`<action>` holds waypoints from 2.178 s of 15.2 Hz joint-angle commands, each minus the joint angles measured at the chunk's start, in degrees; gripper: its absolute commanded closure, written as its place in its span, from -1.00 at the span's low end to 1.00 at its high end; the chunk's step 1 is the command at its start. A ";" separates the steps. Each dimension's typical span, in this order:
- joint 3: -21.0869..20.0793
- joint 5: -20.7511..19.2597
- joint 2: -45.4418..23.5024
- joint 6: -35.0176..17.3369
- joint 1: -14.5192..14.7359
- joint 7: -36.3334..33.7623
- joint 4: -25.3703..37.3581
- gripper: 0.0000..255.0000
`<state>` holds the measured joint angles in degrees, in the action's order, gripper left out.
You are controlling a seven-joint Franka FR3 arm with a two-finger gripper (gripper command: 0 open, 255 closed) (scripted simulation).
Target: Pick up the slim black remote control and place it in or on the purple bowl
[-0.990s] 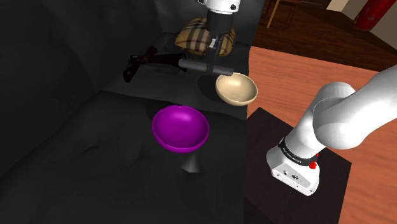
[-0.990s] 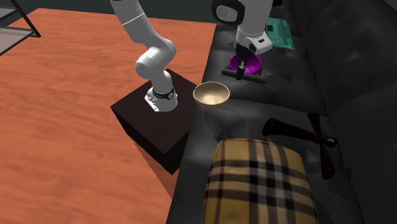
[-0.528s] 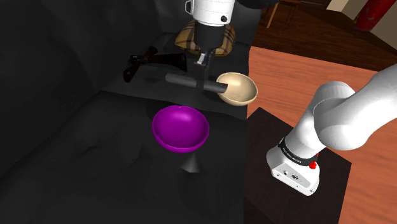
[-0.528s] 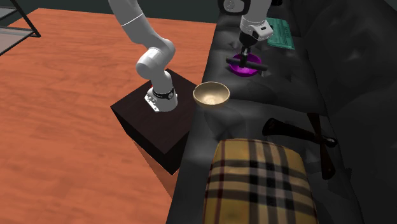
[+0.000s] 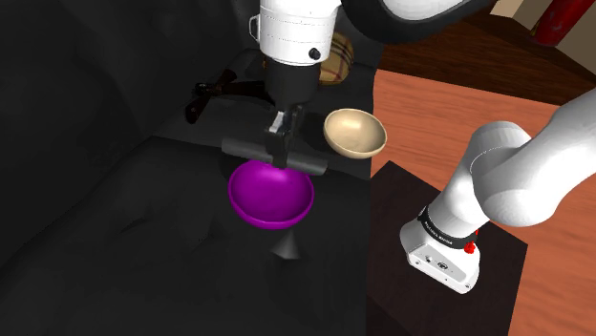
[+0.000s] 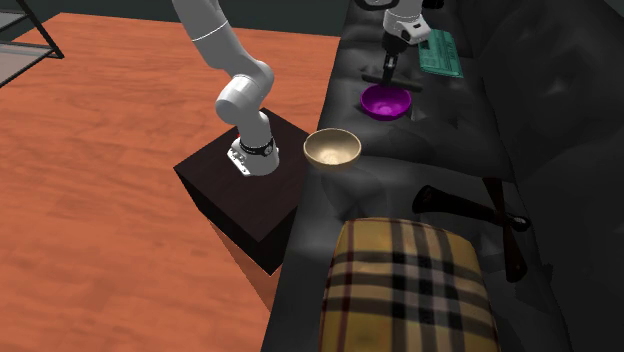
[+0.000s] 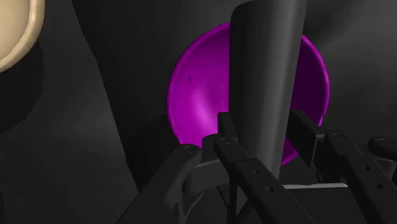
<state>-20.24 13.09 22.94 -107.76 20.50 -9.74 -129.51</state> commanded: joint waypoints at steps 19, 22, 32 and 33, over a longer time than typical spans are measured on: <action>-2.32 0.73 -2.87 -9.41 0.66 -0.97 -6.36 1.00; -2.31 0.73 -2.86 -9.40 0.65 -0.96 -6.36 -1.00; -0.95 0.23 -0.84 -1.78 0.30 -0.92 -0.79 -1.00; -0.95 0.23 -0.84 -1.78 0.30 -0.92 -0.78 -1.00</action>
<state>-21.22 13.32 22.07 -109.66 20.81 -10.67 -130.36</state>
